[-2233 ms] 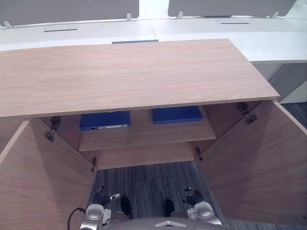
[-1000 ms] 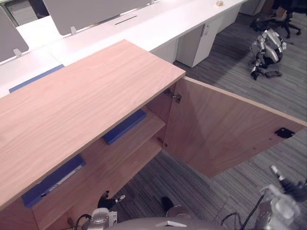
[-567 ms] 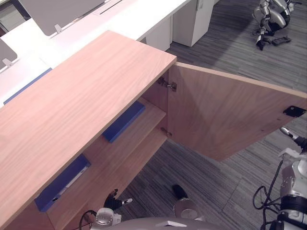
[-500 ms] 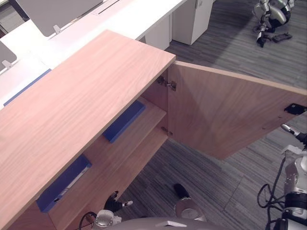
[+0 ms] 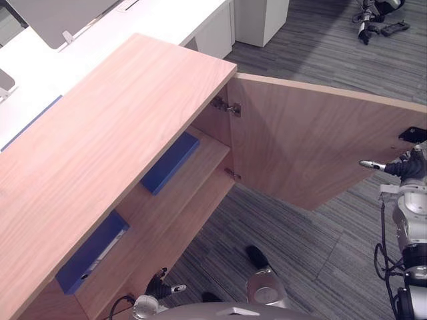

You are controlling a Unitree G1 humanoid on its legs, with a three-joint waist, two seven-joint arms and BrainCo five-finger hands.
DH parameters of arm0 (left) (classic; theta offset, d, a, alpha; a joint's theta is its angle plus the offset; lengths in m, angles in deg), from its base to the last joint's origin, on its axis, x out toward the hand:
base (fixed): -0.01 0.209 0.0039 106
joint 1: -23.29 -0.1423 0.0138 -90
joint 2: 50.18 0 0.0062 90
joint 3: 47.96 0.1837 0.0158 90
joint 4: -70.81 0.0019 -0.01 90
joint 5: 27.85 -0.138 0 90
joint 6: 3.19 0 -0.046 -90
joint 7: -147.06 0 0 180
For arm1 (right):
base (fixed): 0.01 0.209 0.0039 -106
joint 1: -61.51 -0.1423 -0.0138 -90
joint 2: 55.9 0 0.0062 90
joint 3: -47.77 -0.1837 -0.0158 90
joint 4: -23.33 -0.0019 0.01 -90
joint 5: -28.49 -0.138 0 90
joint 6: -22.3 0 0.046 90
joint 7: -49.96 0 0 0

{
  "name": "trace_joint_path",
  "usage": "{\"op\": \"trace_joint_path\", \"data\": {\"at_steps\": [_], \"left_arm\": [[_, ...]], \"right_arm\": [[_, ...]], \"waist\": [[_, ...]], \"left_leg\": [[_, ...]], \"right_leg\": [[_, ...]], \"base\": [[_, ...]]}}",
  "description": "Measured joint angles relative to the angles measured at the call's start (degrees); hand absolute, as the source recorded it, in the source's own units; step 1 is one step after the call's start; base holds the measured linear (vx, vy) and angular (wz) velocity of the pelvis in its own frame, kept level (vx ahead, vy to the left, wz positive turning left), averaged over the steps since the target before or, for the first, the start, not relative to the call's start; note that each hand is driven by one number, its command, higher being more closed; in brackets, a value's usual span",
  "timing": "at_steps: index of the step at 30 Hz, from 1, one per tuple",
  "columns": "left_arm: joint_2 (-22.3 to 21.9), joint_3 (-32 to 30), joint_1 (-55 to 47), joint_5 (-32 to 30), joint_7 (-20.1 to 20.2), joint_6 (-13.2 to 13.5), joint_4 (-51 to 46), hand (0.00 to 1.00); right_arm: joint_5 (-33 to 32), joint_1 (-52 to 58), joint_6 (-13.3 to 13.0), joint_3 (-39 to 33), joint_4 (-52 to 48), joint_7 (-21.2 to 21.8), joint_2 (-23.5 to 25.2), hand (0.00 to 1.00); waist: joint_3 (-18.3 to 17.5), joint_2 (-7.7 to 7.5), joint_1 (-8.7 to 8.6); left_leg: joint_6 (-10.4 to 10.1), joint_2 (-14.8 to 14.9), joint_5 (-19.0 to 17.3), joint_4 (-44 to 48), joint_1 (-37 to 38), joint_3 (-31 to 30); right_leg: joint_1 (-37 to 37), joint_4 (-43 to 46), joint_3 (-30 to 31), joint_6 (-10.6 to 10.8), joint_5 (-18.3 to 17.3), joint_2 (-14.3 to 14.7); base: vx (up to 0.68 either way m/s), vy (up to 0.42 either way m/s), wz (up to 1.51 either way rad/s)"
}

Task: Walk over to the cabinet, pick up the folder, carry it to the office cabinet, place the folder inside the office cabinet, then close the office cabinet door

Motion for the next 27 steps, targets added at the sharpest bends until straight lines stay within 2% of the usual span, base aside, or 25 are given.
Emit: {"op": "trace_joint_path", "data": {"at_steps": [6,9,12,14,18,20,21,23,27], "left_arm": [[0.0,0.6,0.1,-0.1,0.0,0.3,0.0,0.00],[0.0,0.3,0.3,-0.7,-0.1,0.3,0.0,0.00],[0.1,-0.6,0.3,-1.2,-0.1,-0.2,0.0,0.00],[0.5,-0.8,0.3,-1.6,-0.1,-0.4,0.0,0.00],[1.9,-1.3,0.7,-3.7,-0.1,-1.0,0.2,0.00],[2.3,-3.0,0.8,-4.6,-0.3,-1.4,0.3,0.00],[2.4,-3.1,0.8,-4.6,-0.3,-1.4,0.5,0.00],[2.7,-3.7,1.2,-5.0,-0.4,-1.8,1.3,0.00],[2.8,-4.0,2.4,-6.3,-0.8,-2.6,3.0,0.00]], "right_arm": [[0.0,0.1,0.0,0.4,-0.6,-0.2,-0.7,0.00],[0.0,4.9,0.0,-4.3,-6.5,-0.7,0.4,0.00],[0.0,8.0,0.0,-6.9,-12.6,-1.6,3.9,0.00],[0.1,10.2,0.0,-7.1,-15.4,-2.5,6.3,0.00],[0.3,17.2,0.0,-7.1,-23.3,-2.7,14.2,0.00],[2.1,22.8,0.0,-6.8,-28.7,-2.7,20.1,0.00],[2.4,24.2,0.0,-6.4,-30.1,-2.7,21.6,0.00],[2.6,28.7,-0.2,-4.5,-34.5,-2.7,26.6,0.00],[7.4,35.0,-0.5,-1.1,-38.0,-2.7,30.3,0.00]], "waist": [[0.1,0.01,-0.27],[0.2,-0.11,-0.49],[0.5,-0.96,-0.90],[0.3,-1.87,-0.99],[-0.4,-5.10,-1.26],[-1.1,-7.00,-1.27],[-1.3,-7.38,-1.26],[-1.8,-9.06,-1.23],[-2.7,-10.96,-1.12]], "left_leg": [[0.2,0.1,0.2,0.0,0.0,-2.4],[0.7,0.0,0.5,-0.2,0.0,-4.4],[1.0,-0.2,1.3,-1.1,0.2,-4.8],[0.8,-0.2,1.7,-1.4,0.3,-4.8],[1.0,-0.1,2.4,-1.8,0.3,-4.8],[1.1,0.1,2.6,-1.8,0.4,-5.2],[1.2,0.1,2.7,-1.8,0.5,-5.3],[1.4,0.1,2.8,-1.9,0.6,-5.8],[1.6,-0.1,2.9,-1.9,0.8,-7.1]], "right_leg": [[1.0,-1.1,-2.7,-0.1,1.0,-0.4],[2.0,-1.5,-5.9,-0.2,1.2,-1.1],[2.0,-1.5,-6.5,-0.3,1.4,-1.1],[2.0,-1.5,-6.5,-0.4,1.6,-0.9],[1.7,-1.5,-6.1,-0.7,2.2,-0.3],[1.7,-1.5,-6.2,-1.0,2.3,-0.1],[1.7,-1.5,-6.3,-1.1,2.4,-0.1],[1.8,-1.2,-7.2,-1.2,2.4,-0.3],[1.7,-0.2,-9.1,-1.4,2.6,-1.0]], "base": [[-0.05,-0.060,0.10],[-0.08,-0.074,0.30],[-0.07,-0.062,0.06],[-0.07,-0.073,-0.01],[-0.09,-0.082,-0.07],[-0.09,-0.087,-0.06],[-0.12,-0.101,-0.08],[-0.12,-0.089,-0.09],[-0.12,-0.059,0.01]]}}
